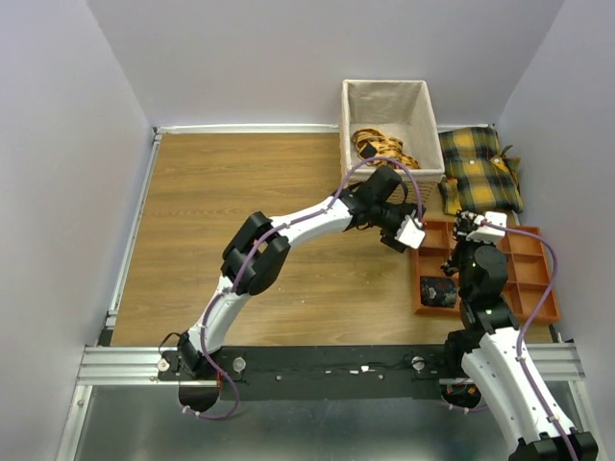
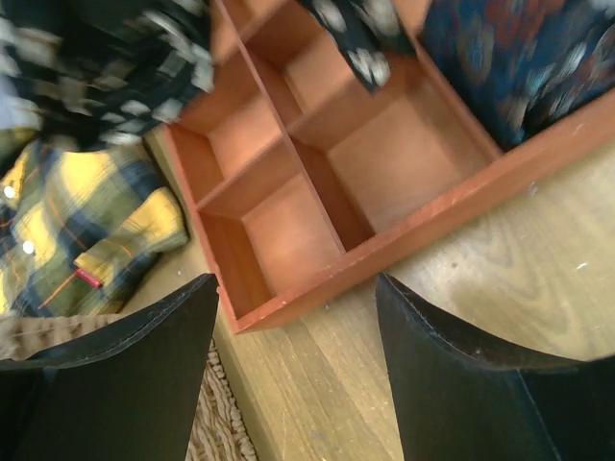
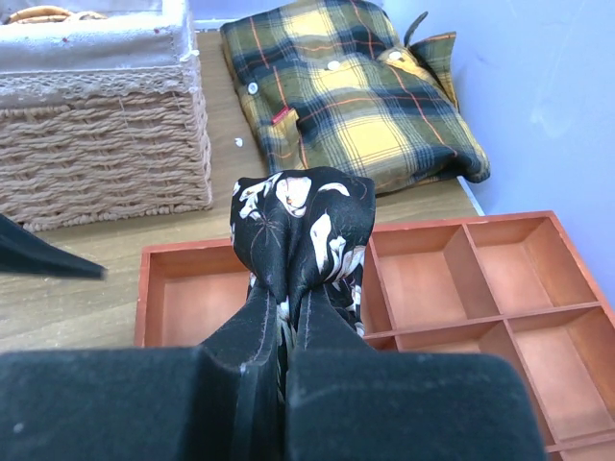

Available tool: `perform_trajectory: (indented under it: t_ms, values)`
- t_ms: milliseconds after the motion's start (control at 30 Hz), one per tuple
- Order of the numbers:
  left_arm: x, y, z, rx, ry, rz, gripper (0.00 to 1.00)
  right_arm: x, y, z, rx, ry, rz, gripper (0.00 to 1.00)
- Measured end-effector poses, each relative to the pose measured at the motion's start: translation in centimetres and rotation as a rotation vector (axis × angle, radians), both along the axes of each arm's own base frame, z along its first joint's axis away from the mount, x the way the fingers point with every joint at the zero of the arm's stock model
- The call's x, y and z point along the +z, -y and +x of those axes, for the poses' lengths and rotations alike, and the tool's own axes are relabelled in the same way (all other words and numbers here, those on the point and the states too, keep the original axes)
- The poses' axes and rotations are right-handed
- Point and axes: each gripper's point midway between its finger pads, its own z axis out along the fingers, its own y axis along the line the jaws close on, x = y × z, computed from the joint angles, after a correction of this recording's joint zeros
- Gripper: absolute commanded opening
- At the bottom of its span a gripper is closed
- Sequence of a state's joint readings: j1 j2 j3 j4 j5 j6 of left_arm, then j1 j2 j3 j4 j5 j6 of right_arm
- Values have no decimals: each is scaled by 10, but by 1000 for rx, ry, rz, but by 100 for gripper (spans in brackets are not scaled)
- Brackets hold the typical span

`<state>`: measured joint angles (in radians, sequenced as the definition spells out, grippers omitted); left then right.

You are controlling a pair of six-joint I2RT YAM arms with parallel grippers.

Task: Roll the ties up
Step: Move the storage box to the center of the board.

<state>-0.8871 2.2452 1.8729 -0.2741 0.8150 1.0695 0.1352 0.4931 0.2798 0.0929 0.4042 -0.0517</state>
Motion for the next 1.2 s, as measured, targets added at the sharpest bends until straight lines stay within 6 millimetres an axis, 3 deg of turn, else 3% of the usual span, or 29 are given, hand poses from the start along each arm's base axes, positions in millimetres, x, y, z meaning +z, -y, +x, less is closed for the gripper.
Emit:
perform_trajectory:
  t_ms: [133,300,467,633,733,833,900,1000,1033,1067,1133,1200]
  values:
    - [-25,7,8,-10,83,35,75,5,1,-2,-5,24,10,1]
    - [-51,19,36,14,203,69,70,12,1,-5,-7,61,35,1]
    - [-77,16,41,-22,291,125,53,21,0,-9,2,99,46,1]
    - [-75,16,40,-100,403,129,24,24,-4,-10,23,116,51,1]
    - [-71,14,36,-157,458,137,20,22,-5,-9,35,104,44,1]
    - [-71,6,26,-208,482,160,20,21,-8,-7,52,96,41,1]
    - [-81,-12,12,-251,451,219,20,20,-10,-6,63,93,41,1]
    - [-101,-34,-6,-308,396,297,39,19,-13,-5,76,89,43,1]
    - [-104,-38,-10,-329,388,310,52,19,-13,-5,80,89,44,1]
    - [-103,-41,-13,-331,372,318,54,19,-14,-5,86,89,46,1]
    - [-98,-38,-13,-307,350,304,55,18,-15,-5,91,88,47,1]
    - [-83,-19,-2,-189,294,246,48,18,-16,-5,94,87,48,1]
